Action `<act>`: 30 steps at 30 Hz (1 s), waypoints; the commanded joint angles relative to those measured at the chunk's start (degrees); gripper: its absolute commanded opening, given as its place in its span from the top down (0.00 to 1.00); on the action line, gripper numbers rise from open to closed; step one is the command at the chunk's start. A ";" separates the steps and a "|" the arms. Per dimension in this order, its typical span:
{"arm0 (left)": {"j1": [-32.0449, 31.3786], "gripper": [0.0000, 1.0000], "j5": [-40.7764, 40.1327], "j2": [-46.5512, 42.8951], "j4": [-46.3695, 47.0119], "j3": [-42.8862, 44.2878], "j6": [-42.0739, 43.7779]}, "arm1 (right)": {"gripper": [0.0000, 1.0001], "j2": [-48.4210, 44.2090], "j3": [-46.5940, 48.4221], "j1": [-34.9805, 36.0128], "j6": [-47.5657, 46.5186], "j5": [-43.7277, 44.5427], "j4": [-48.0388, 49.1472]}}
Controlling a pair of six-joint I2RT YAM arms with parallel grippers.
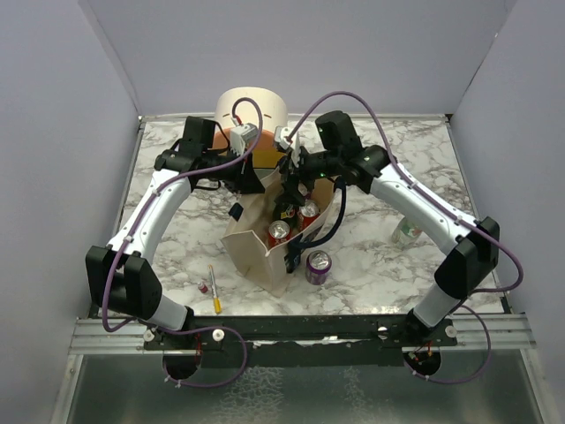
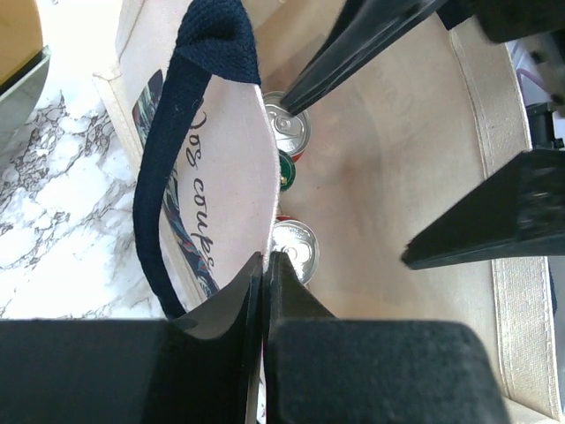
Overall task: Place the beverage into the canvas bag
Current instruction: Place the drink in the canvas bag, then pick up the drink from the center of the board.
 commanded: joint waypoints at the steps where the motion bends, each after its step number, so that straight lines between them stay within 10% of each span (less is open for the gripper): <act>1: -0.52 0.94 -0.58 -1.23 -0.62 3.17 1.36 | 0.18 -5.75 3.47 -0.02 2.37 7.11 -2.45; 14: -0.49 0.57 -2.46 -0.15 0.38 7.05 0.28 | 0.18 -15.67 -0.01 -23.40 9.83 14.82 -3.77; 30: -0.48 0.37 -4.85 0.45 1.28 9.35 1.63 | 0.18 -30.81 -17.74 -40.94 4.72 28.67 -27.53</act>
